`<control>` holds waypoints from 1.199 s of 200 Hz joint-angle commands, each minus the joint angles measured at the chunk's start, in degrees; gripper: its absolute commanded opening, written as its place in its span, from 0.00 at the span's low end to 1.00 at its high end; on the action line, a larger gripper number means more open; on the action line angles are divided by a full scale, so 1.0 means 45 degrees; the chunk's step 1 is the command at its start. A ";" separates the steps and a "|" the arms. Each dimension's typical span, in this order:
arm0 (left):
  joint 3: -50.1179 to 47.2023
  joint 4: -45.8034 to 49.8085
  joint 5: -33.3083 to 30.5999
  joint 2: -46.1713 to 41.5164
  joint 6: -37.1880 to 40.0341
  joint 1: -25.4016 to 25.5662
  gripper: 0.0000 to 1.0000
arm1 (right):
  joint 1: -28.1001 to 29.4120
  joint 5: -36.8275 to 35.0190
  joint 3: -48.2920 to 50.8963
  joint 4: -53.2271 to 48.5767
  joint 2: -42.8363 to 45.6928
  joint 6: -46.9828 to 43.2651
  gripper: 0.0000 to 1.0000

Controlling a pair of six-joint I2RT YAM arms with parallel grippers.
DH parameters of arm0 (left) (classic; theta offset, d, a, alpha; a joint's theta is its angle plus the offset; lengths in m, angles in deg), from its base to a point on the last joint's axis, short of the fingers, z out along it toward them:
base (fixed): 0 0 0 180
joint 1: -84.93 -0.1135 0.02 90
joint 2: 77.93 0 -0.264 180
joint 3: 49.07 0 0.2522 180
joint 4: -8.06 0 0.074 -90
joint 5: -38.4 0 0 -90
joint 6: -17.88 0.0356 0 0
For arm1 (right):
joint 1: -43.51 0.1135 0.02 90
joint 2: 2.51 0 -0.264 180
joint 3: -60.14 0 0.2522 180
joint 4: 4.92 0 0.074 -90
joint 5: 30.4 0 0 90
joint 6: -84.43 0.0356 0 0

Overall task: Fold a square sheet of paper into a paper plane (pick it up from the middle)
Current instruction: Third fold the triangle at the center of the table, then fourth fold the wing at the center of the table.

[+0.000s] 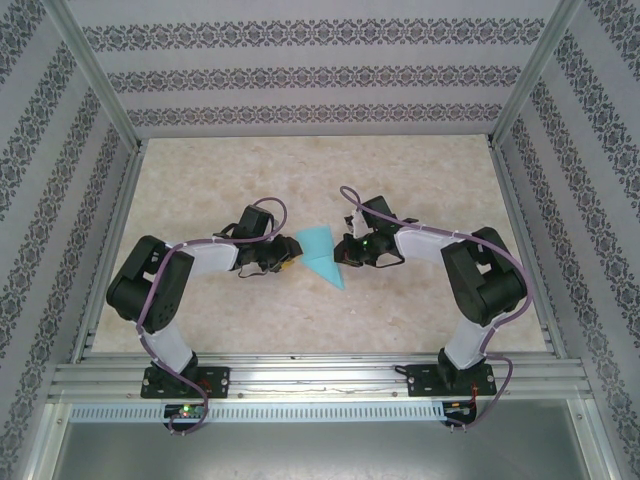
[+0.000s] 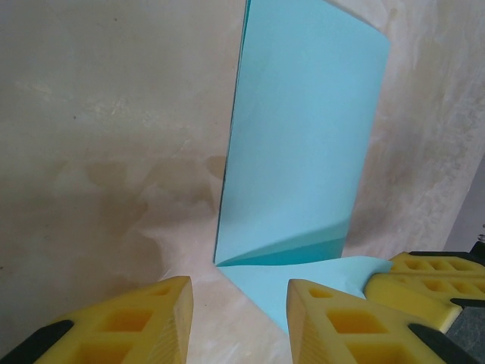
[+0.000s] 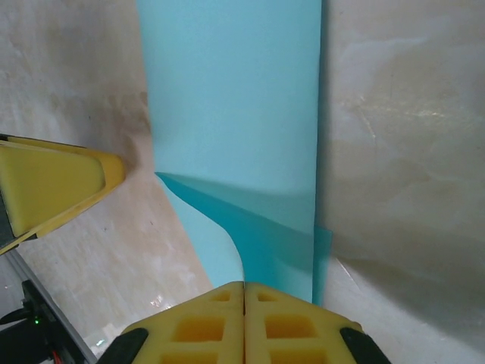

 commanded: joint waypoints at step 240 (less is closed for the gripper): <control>0.1839 -0.0028 0.1097 0.1001 -0.0434 -0.0151 0.48 | -0.1144 0.1873 0.1784 0.3355 0.0841 0.1417 0.02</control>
